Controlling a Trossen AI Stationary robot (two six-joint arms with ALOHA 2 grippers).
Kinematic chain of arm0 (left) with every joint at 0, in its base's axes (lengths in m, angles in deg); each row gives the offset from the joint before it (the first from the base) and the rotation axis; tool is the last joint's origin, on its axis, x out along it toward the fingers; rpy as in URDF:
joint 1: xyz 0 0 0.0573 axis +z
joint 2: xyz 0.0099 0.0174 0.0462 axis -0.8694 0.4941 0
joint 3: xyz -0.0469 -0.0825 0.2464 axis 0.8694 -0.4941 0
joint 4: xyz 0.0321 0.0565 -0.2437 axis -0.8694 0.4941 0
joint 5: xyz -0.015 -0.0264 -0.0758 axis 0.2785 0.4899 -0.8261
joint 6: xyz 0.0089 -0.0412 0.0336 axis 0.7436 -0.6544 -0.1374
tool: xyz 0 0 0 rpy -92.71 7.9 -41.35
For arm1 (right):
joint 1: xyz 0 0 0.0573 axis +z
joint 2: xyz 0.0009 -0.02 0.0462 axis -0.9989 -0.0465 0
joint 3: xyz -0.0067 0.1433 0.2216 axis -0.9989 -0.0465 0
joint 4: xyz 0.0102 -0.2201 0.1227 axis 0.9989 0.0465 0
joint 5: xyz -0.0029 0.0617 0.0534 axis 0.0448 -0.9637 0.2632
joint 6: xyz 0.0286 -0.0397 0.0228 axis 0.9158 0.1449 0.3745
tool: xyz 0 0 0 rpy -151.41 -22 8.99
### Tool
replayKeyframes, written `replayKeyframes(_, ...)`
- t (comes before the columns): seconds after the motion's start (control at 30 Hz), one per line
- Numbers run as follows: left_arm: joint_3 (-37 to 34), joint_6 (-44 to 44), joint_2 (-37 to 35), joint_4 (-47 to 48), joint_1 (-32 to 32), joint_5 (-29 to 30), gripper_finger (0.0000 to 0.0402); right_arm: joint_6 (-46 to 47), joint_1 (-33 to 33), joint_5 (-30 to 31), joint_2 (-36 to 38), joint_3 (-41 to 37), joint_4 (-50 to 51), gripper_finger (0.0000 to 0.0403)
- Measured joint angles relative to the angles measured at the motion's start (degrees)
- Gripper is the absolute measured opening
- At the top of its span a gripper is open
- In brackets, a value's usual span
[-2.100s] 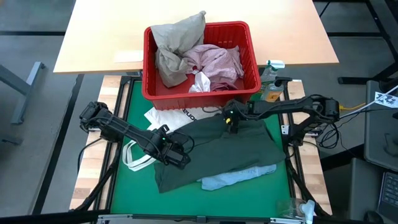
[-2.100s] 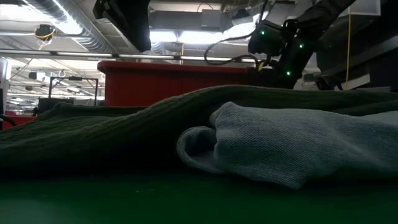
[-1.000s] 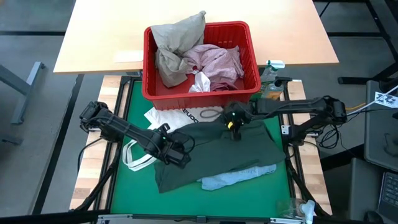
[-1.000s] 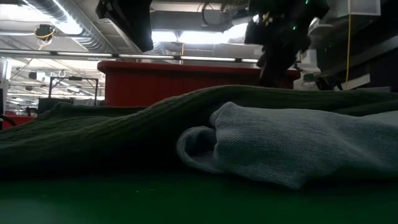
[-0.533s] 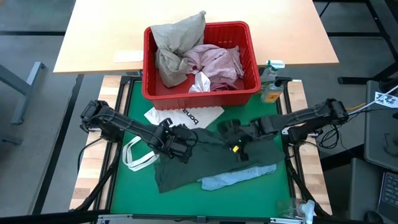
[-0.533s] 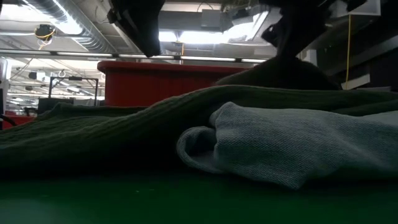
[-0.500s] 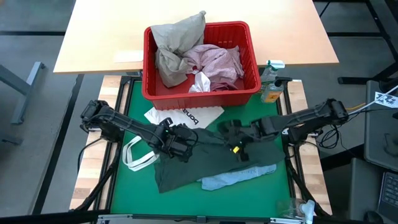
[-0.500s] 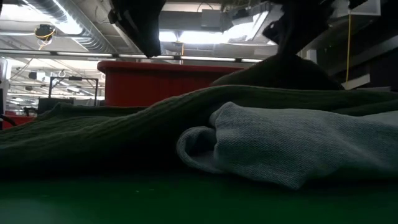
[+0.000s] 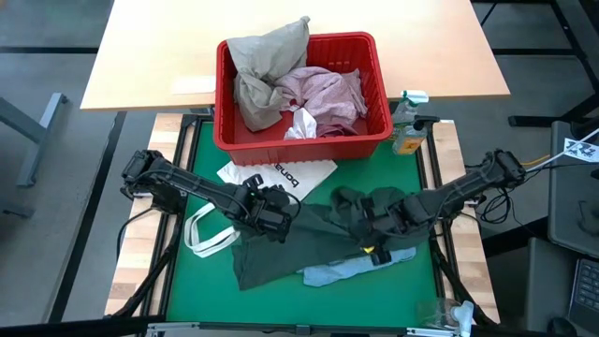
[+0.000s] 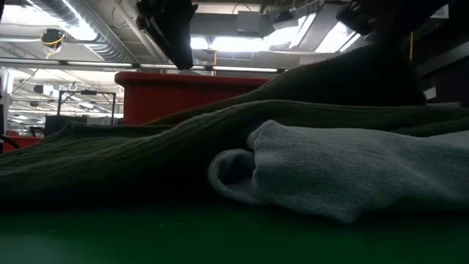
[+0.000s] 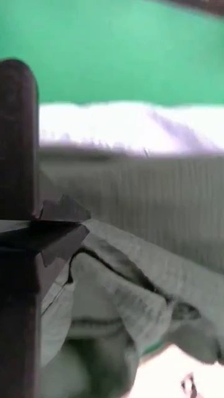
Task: Fold laundry
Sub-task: Fold the green shirt
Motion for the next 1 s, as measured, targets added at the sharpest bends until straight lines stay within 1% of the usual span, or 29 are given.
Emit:
replayKeyframes(0.13, 0.0, 0.01, 0.01, -0.01, -0.01, -5.9, 0.013, 0.22, 3.04, -3.13, 0.0, 0.0, 1.05, 0.0007)
replayKeyframes(0.27, 0.0, 0.0, 0.02, -0.01, -0.63, -10.81, 0.0119, 3.88, 5.45, -3.46, 0.0, 0.0, 2.32, 0.0007)
replayKeyframes(0.4, 0.0, 0.01, 0.02, -0.92, -1.5, -11.58, 0.0111, 6.32, 6.34, -4.45, -0.4, -0.02, 2.59, 0.0007)
replayKeyframes(0.57, 0.0, 1.57, 0.02, -6.1, -1.85, -11.24, 0.0109, 8.66, 6.41, -5.22, -0.39, -0.02, 2.55, 0.0007)
replayKeyframes(0.67, 0.0, 5.23, 0.02, -8.11, -2.03, -11.07, 0.0117, 8.69, 6.41, -5.22, -0.41, -0.04, 2.56, 0.0007)
replayKeyframes(0.8, 0.0, 5.9, 0.02, -8.76, -2.04, -10.97, 0.0141, 8.99, 6.39, -5.34, -0.39, -0.04, 2.55, 0.0013)
replayKeyframes(0.9, 0.0, 5.9, 0.02, -8.76, -1.99, -11.01, 0.0165, 10.57, 6.39, -6.18, -0.39, -0.04, 2.55, 0.0038)
replayKeyframes(1.0, 0.0, 5.82, 0.02, -8.78, -1.99, -11.09, 0.0186, 11.57, 6.39, -6.16, -0.41, -0.04, 2.55, 0.008)
